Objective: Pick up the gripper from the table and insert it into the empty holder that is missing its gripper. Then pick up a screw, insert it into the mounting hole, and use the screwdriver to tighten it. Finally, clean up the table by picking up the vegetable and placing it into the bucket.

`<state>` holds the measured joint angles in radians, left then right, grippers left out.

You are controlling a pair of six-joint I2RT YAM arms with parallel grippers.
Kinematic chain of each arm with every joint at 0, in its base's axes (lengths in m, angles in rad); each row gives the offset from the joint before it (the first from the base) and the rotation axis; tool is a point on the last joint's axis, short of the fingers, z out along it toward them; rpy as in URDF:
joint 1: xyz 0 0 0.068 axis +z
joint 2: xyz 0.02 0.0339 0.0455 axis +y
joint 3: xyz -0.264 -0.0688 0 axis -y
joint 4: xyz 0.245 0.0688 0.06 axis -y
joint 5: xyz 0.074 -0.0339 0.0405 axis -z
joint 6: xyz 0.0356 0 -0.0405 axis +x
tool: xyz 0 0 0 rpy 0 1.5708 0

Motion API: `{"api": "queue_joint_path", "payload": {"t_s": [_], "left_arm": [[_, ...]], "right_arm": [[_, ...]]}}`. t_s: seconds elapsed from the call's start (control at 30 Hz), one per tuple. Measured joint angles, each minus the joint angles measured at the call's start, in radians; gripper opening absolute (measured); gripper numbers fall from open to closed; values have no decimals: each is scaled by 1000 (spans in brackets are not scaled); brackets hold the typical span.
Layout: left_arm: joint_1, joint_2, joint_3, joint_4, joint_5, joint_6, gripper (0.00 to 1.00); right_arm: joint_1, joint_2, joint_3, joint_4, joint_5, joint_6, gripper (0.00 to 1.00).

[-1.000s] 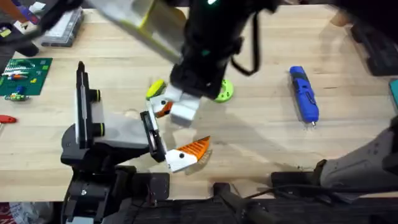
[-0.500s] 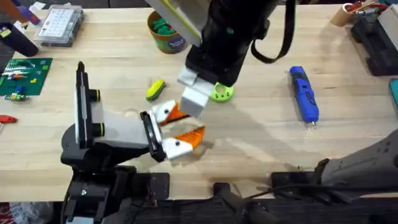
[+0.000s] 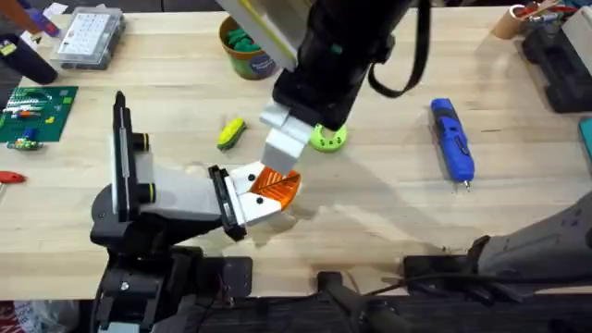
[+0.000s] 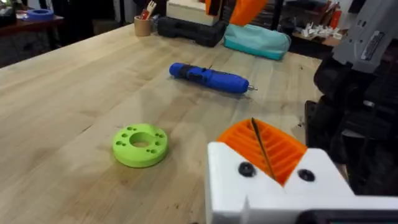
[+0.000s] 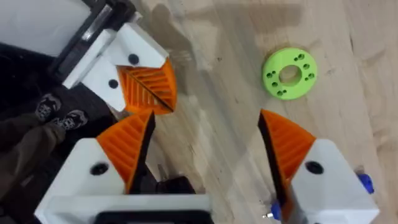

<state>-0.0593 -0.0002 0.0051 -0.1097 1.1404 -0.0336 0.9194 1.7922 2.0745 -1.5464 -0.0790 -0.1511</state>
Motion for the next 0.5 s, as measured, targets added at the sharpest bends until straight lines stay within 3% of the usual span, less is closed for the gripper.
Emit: {"api": "queue_joint_path", "payload": {"t_s": [0.5], "left_arm": [[0, 0, 0, 0, 0, 0, 5]], "right_arm": [[-41, -136, -301, 199, -17, 77, 998]]}}
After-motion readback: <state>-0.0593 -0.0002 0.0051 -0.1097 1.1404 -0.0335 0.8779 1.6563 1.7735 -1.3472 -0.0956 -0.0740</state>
